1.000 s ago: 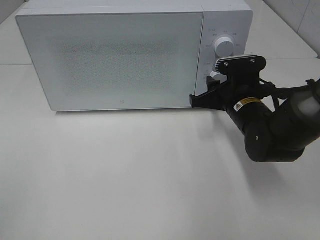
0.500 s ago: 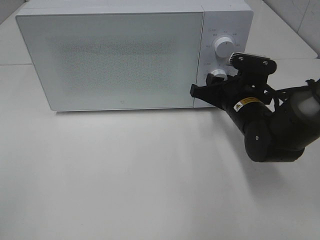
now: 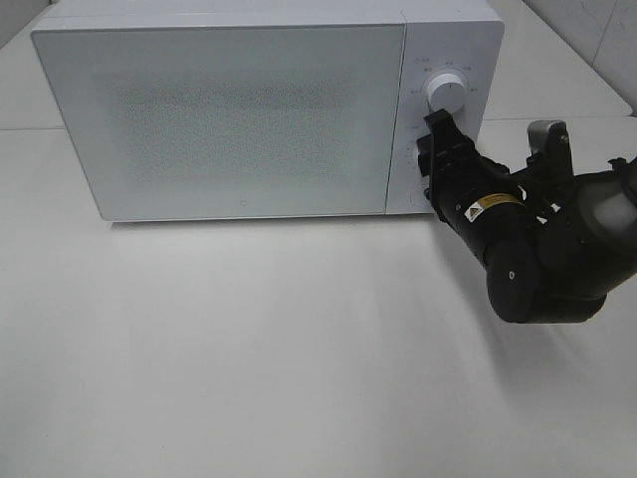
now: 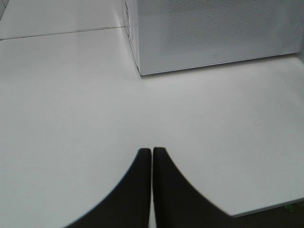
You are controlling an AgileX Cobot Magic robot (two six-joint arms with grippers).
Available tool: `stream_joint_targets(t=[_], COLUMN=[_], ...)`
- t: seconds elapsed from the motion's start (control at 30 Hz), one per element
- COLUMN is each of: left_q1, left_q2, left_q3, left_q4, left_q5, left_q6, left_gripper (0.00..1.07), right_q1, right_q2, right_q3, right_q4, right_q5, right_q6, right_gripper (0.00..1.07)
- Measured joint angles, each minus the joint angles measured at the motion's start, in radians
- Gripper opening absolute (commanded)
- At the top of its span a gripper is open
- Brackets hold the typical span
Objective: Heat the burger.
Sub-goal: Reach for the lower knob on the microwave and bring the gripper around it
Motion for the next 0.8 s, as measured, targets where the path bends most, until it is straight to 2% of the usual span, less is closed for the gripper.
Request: stream_joint_targets(t=[0.17,0.47,0.57,0.63,0.67,0.73,0.77,0.8], left_q1=[0.000,0.000,0.000,0.000,0.000,0.000,0.000,0.000], left_q2=[0.000,0.000,0.000,0.000,0.000,0.000,0.000,0.000], left_q3=[0.000,0.000,0.000,0.000,0.000,0.000,0.000,0.000], left_q4=[0.000,0.000,0.000,0.000,0.000,0.000,0.000,0.000], left_q5=[0.000,0.000,0.000,0.000,0.000,0.000,0.000,0.000], left_q6=[0.000,0.000,0.000,0.000,0.000,0.000,0.000,0.000], left_gripper=[0.00,0.00,0.00,0.00,0.00,0.00,0.00,0.00], right_q1=[0.000,0.000,0.000,0.000,0.000,0.000,0.000,0.000], right_q2=[0.000,0.000,0.000,0.000,0.000,0.000,0.000,0.000], right_q3=[0.000,0.000,0.000,0.000,0.000,0.000,0.000,0.000], right_q4=[0.000,0.000,0.000,0.008,0.008,0.019,0.019,0.023], right_q5=[-0.005,-0.006,-0.006,-0.007,-0.007,-0.007,-0.007,-0.007], right_q6=[0.211,0.270,0.270,0.270,0.270,0.260,0.260,0.258], right_gripper=[0.00,0.04,0.10,0.21,0.21,0.42,0.42,0.47])
